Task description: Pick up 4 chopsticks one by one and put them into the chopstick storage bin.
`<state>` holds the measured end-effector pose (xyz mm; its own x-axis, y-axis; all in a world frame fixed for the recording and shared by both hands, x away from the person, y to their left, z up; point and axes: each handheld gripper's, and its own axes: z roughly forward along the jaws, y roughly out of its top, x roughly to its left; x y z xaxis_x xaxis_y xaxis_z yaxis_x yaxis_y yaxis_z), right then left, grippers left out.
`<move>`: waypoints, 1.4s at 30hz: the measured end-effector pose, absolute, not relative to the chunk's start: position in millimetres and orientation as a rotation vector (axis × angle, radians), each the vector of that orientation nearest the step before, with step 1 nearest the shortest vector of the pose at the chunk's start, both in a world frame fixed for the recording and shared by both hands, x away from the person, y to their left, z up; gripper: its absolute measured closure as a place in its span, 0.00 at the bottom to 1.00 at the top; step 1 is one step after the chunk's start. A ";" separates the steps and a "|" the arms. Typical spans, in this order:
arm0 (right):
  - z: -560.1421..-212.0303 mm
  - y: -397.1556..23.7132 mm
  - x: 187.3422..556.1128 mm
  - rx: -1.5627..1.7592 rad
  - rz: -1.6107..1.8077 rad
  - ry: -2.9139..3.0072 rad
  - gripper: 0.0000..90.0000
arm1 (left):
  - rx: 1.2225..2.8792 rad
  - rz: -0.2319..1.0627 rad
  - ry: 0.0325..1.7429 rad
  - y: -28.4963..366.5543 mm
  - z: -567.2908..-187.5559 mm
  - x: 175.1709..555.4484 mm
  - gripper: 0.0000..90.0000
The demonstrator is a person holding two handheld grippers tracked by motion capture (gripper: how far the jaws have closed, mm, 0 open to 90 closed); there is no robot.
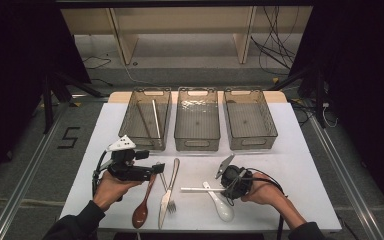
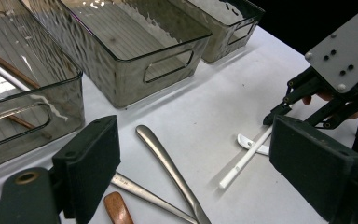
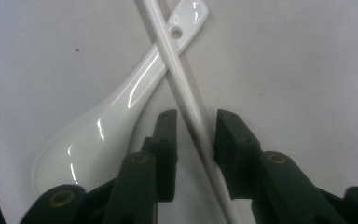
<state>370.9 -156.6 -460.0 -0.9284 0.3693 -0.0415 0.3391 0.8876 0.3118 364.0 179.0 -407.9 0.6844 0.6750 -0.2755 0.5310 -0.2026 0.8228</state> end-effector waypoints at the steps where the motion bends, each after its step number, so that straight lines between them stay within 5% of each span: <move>1: -459.9 -155.9 370.3 0.547 0.450 2.954 0.82 | 1.869 0.174 0.949 178.8 -408.0 363.7 0.17; 13: -458.9 -147.4 362.5 0.447 0.382 2.955 0.94 | 1.877 0.161 0.944 177.9 -410.0 364.7 0.17; 42: -419.5 -161.0 368.9 0.685 0.810 2.692 0.95 | 1.831 0.143 0.956 175.8 -405.6 366.2 0.17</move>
<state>368.9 -161.0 -419.5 -0.8589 0.5025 -0.0985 0.3648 0.7354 0.5711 366.2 175.8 -405.6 0.6776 0.6646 -0.3151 0.5435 -0.1639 0.8232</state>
